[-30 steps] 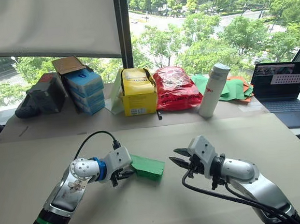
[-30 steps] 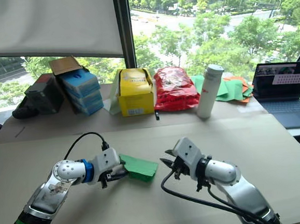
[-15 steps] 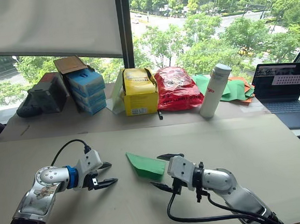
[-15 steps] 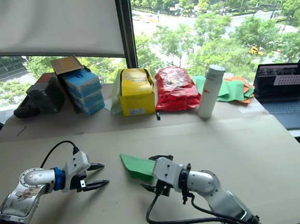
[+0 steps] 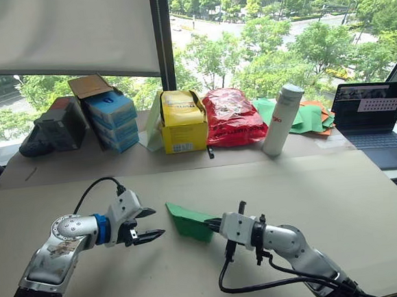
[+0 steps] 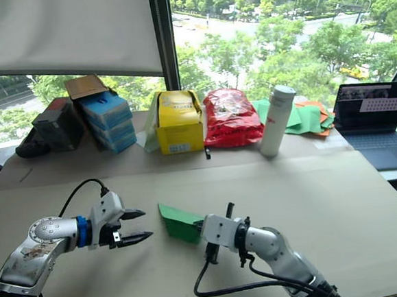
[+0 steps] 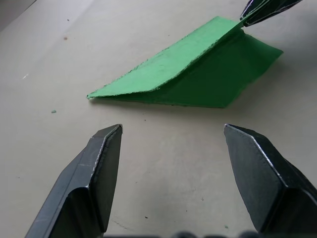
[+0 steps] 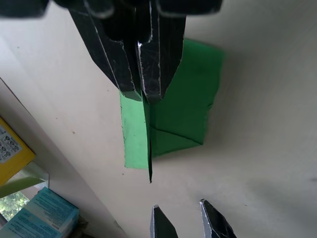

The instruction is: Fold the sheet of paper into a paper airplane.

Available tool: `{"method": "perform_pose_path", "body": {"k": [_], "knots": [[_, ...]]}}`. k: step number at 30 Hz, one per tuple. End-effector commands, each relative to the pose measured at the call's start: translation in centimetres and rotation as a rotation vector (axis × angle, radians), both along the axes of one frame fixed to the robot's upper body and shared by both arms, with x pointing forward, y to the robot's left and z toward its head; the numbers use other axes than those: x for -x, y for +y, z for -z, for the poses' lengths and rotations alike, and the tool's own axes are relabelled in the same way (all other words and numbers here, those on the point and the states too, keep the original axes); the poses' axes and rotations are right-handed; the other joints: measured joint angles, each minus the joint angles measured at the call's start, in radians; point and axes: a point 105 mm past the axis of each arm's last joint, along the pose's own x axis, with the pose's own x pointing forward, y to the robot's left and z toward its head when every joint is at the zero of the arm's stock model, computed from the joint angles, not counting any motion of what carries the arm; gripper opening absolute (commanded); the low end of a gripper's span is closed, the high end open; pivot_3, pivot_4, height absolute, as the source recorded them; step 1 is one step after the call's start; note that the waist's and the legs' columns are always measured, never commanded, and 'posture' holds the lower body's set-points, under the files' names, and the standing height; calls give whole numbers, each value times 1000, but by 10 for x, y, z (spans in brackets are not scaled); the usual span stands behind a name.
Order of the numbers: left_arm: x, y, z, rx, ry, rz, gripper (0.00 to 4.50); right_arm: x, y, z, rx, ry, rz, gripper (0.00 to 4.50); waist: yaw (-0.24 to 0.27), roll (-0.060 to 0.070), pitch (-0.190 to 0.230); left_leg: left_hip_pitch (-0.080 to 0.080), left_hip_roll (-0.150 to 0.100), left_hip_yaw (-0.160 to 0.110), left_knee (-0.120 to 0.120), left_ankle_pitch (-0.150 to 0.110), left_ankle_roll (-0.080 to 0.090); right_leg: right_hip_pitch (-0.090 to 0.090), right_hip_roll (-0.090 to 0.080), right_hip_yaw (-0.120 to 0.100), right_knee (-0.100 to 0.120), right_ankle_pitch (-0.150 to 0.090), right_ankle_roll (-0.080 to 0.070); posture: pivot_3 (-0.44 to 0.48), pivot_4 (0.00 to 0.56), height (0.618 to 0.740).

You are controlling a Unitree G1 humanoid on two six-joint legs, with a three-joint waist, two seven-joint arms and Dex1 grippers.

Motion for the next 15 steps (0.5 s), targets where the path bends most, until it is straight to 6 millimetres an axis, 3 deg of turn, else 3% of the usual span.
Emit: {"method": "perform_pose_path", "body": {"k": [1, 8, 15], "knots": [[-1, -6, -20, 41, -40, 8, 3466, 6, 6, -10, 8, -62, -109, 29, -1, 0, 0, 0, 0, 0, 0, 0, 0, 0, 0, 0, 0, 0, 0, 0, 150, 740], [1, -8, -36, 174, 19, 45, 3466, 7, -2, -8, 134, -136, -325, 29, -5, 0, 0, 1, 0, 0, 0, 0, 0, 0, 1, 0, 0, 0, 0, 0, 150, 740], [3, -8, -38, 252, 49, 56, 3466, 11, -6, -21, 104, -142, -413, 29, -9, 0, 0, 1, 0, 0, 0, 1, -1, 0, 0, 1, 0, 0, 0, 0, 150, 740]]}}
